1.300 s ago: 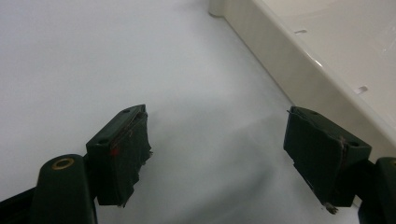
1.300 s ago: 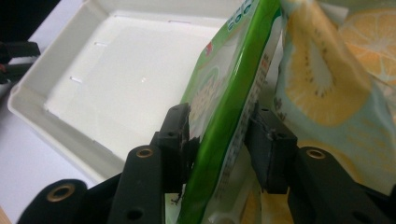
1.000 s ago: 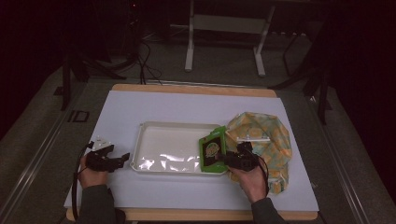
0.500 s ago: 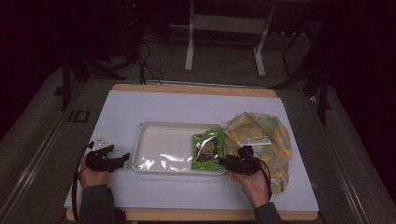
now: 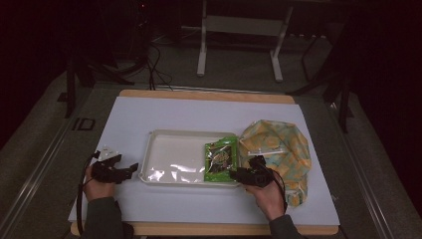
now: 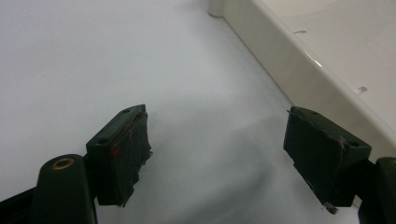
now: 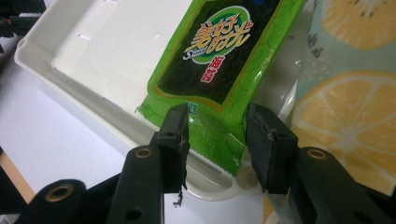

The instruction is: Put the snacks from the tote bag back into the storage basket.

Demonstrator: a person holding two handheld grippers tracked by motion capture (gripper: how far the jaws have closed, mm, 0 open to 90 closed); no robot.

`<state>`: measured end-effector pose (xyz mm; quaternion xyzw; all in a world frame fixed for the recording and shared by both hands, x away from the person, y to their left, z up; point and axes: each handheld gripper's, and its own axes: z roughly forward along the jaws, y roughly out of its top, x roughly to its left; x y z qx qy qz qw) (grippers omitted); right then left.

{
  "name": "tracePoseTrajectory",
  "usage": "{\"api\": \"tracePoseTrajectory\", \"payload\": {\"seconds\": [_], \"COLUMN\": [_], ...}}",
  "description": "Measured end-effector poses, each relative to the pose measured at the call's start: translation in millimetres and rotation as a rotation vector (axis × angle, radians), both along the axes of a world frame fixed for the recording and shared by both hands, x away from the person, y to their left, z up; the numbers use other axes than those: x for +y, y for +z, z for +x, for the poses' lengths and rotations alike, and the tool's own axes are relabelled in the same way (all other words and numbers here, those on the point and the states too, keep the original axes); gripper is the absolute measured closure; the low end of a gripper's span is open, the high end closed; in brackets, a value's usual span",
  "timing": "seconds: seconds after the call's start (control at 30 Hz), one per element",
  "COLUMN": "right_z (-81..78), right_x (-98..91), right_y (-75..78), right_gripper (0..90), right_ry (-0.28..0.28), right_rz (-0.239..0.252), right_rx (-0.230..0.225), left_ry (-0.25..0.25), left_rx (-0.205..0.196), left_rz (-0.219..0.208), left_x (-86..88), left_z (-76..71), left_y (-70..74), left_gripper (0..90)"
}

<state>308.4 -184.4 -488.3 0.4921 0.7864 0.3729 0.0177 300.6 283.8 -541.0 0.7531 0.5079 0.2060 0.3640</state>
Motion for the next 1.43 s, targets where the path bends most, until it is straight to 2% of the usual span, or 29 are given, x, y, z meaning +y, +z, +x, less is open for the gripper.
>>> {"api": "tracePoseTrajectory", "payload": {"seconds": [0.1, 0.3, 0.47, 0.77, 0.97, 1.13, 1.3, 1.43], "right_z": [-0.1, -1.3, -1.4, 3.1, 6.5, 10.5, 13.1, 13.7], "right_x": [2.4, 1.7, -1.5, -9.4, -17.8, -29.4, -46.2, -63.8], "right_y": [-1.6, 0.2, 9.1, 29.0, 43.6, 57.0, 68.5, 74.0], "right_gripper": [59.7, 59.9, 60.0, 63.8, 73.0, 77.3, 80.6, 82.1], "right_ry": [0.020, 0.021, 0.023, 0.033, 0.010, -0.015, -0.060, -0.104], "right_rz": [-0.011, 0.001, 0.012, -0.007, -0.033, -0.039, -0.041, -0.042], "right_rx": [0.011, 0.006, -0.029, -0.090, -0.147, -0.187, -0.217, -0.237], "left_ry": [0.000, 0.000, 0.000, 0.001, 0.004, 0.003, 0.005, 0.009], "left_rx": [0.000, 0.000, 0.000, 0.000, -0.002, -0.001, 0.001, 0.011], "left_rz": [0.000, 0.000, 0.000, 0.000, 0.001, 0.002, 0.002, 0.021], "left_x": [0.1, 0.0, 0.1, 0.2, 0.0, -0.6, -0.6, -2.2], "left_z": [0.0, 0.0, 0.0, 0.0, -0.1, 0.1, 0.3, 1.3], "left_y": [0.0, 0.0, 0.0, 0.0, 0.1, -0.2, -0.3, -0.8], "left_gripper": [22.7, 22.7, 22.7, 22.7, 22.7, 22.7, 22.7, 22.6]}}
